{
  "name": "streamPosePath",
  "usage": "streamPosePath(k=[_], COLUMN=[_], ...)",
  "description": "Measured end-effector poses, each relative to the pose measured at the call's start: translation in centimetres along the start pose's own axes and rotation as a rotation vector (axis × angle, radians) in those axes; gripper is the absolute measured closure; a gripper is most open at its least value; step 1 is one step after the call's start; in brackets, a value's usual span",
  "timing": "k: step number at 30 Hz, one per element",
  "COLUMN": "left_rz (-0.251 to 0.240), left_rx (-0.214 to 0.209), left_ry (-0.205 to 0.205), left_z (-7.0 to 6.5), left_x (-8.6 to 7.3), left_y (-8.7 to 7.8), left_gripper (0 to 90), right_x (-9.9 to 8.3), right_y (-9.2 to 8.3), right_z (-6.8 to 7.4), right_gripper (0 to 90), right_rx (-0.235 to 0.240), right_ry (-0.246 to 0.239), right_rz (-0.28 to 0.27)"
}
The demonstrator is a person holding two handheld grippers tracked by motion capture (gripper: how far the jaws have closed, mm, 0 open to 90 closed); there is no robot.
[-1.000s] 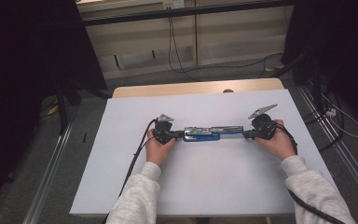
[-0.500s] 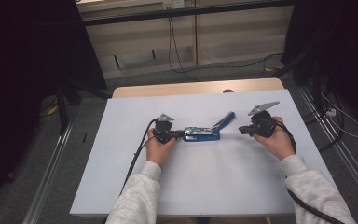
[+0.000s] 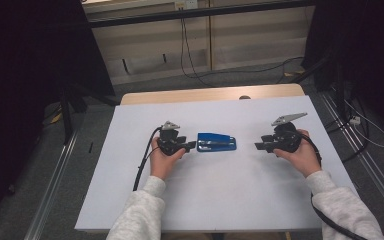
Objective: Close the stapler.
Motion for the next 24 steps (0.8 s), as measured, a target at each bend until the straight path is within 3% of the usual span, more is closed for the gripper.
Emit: streamPosePath(k=[5,9,14,24], left_rz=[-0.014,-0.023,-0.027,-0.014], left_rx=[-0.008,-0.009,-0.010,-0.006], left_ry=[0.014,0.020,0.028,0.032], left_z=[-0.2,-0.4,-0.2,0.2], left_x=[-0.7,-1.3,-2.2,-4.3], left_y=[-2.4,-4.4,-6.2,-7.8], left_gripper=[31.3,24.0,19.5,13.9], right_x=[-0.7,-1.5,-2.1,-3.3], right_y=[-1.1,-1.7,-2.7,-3.7], right_z=[0.7,1.5,2.6,3.9], right_gripper=[38.2,30.1,25.7,18.6], right_rx=[0.012,0.005,0.011,0.020], right_ry=[0.028,0.016,0.009,-0.006], right_rz=[-0.023,-0.017,-0.025,-0.019])
Point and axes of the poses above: each handheld gripper's, and its own axes: y roughly forward along the jaws, x roughly out of its top, z roughly to its left, the point moved 7 cm from there along y, roughly forward along the jaws, and after that the axes turned 3 degrees about -y, right-handed, at the moved point
